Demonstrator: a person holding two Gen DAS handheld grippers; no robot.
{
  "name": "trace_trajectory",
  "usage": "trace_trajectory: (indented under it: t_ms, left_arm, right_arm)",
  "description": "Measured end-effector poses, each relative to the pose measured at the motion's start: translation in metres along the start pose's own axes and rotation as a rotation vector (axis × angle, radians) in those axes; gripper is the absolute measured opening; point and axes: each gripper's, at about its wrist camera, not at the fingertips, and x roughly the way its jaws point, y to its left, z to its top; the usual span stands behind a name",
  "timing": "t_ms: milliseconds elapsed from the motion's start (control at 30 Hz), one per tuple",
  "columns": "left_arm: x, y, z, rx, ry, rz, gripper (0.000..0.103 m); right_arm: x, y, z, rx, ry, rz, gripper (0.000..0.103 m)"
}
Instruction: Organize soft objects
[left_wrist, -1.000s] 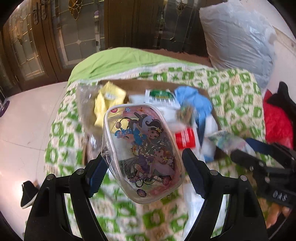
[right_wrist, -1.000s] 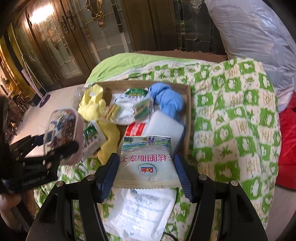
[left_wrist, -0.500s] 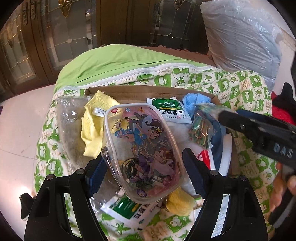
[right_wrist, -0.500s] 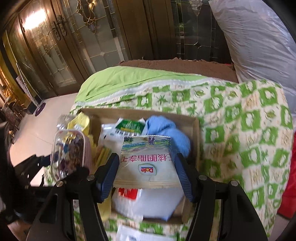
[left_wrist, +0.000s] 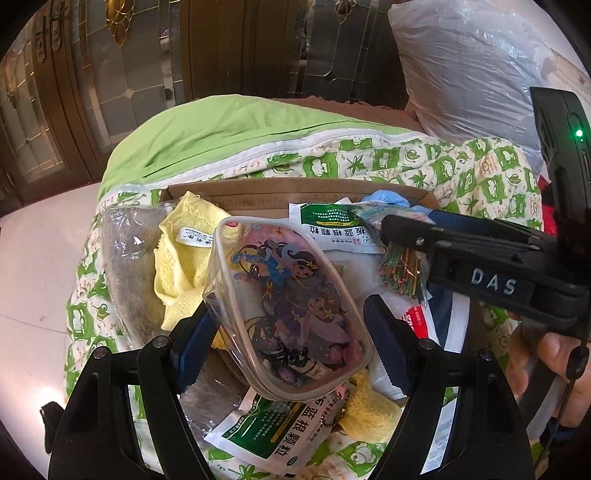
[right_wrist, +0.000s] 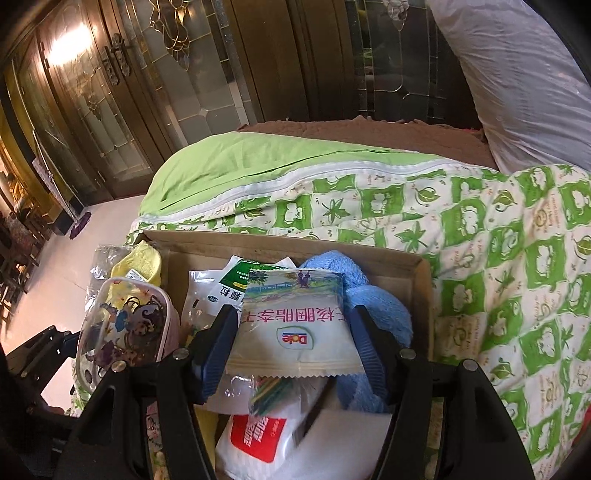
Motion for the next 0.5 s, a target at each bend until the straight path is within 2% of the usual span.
trace_trajectory:
  t_ms: [67,167,333,500]
  left_arm:
    - [0.0,0.0,0.0,0.001,-0.003,0.005,0.079]
    - [-0.001,-0.001,-0.001,0.005,-0.009,0.019,0.079]
    - [-0.009,-0.005,-0.003,0.036,-0.028,0.061,0.08]
    - [-0.032,-0.012,-0.006,0.064,-0.086,0.087,0.08]
  right_arm:
    - [0.001,0.002,-0.002,-0.004,-0.002,0.012,0.066]
    - [-0.003,0.004,-0.004,-0.001,-0.016,0.026,0.079]
    - [-0.02,0.004,-0.012,0.009,-0.055,0.016,0.08]
    - [-0.053,-0.004,-0.037,0.064,-0.103,0.009,0.08]
